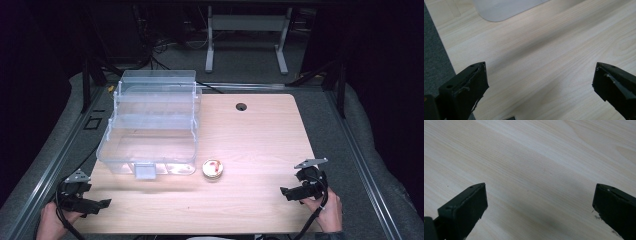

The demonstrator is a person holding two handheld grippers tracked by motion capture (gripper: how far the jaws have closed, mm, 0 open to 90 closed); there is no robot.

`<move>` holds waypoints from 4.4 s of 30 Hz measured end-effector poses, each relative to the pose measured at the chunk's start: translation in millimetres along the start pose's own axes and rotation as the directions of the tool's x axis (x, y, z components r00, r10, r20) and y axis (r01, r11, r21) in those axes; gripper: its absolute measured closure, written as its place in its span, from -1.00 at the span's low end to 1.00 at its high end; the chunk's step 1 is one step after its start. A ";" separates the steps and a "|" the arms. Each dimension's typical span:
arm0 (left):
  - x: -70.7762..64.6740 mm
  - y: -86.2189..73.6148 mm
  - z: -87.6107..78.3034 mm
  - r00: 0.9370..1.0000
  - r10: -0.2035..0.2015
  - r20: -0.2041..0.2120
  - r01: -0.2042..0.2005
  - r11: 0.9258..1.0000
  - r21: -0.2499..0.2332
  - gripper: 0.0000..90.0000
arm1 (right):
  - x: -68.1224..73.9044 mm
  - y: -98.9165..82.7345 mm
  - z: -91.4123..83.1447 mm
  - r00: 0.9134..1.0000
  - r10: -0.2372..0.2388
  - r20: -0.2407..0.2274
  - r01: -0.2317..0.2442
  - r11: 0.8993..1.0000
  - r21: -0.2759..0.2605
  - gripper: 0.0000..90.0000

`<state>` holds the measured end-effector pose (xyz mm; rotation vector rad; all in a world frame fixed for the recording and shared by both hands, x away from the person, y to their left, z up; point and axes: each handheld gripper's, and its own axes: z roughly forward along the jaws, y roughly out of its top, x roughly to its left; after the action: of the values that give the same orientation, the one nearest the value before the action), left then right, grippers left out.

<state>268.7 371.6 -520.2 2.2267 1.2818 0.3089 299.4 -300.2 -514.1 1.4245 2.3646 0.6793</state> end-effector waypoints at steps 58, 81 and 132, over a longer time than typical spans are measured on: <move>1.5 8.1 3.4 1.000 -0.001 0.012 0.000 0.999 0.034 -1.00 | 138.6 129.5 91.0 0.910 -0.353 -0.217 0.358 0.934 -0.017 -1.00; 3.9 4.2 -0.8 1.000 0.000 0.007 0.000 0.999 0.042 -1.00 | 166.2 145.8 127.9 0.894 -0.389 -0.223 0.394 0.919 -0.019 -0.57; 4.3 14.5 -2.3 1.000 -0.005 -0.015 0.005 0.999 0.046 -1.00 | 62.0 97.1 32.8 0.977 -0.210 -0.034 0.209 0.978 -0.025 -0.56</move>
<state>280.4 370.3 -510.4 2.2637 1.3147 0.2968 358.6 -198.8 -490.5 1.1412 2.4817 0.6753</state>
